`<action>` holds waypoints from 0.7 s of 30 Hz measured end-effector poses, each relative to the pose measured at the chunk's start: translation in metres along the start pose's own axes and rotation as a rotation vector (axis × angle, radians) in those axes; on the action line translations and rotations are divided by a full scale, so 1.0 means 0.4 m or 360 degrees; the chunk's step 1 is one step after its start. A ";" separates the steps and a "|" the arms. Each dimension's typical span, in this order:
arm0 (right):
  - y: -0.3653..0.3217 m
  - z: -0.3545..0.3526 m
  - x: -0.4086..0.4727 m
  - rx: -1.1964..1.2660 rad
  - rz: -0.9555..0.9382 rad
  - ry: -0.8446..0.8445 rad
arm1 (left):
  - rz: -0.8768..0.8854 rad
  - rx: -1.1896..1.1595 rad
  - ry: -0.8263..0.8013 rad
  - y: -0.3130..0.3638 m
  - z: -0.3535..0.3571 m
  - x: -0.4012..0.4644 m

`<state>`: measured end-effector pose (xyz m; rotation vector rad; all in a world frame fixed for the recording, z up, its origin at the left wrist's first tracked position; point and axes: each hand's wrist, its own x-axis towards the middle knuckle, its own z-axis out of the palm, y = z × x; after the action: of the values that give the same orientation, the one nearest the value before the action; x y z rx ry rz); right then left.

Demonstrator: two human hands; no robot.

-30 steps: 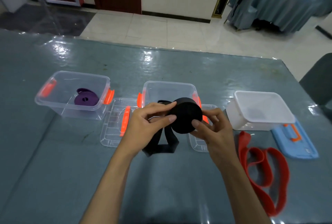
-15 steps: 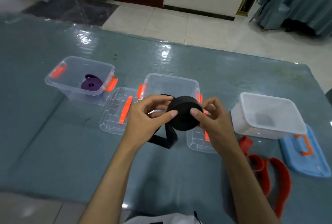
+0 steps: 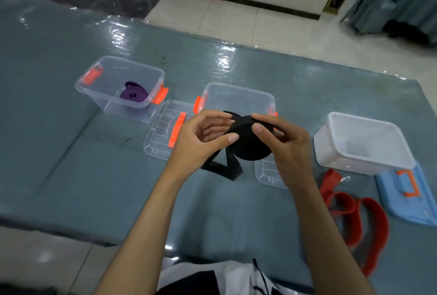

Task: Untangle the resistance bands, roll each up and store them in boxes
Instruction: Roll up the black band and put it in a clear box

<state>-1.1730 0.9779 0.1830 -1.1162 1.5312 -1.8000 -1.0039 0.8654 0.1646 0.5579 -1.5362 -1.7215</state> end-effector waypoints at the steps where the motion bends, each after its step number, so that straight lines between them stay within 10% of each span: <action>1: -0.001 0.009 -0.004 -0.0015 -0.0006 0.0033 | -0.0025 0.0030 -0.0055 -0.011 -0.022 -0.008; 8: 0.008 0.061 -0.031 -0.0042 -0.0007 0.0250 | -0.0492 0.0739 -0.0372 -0.174 -0.238 -0.071; 21: 0.020 0.089 -0.085 -0.0214 0.0125 0.0646 | -0.0565 0.0448 -0.0429 -0.369 -0.284 -0.100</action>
<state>-1.1262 0.9845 0.1675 -0.7633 1.9226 -1.9773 -0.9303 0.8229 -0.0059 0.8071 -1.9851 -1.9156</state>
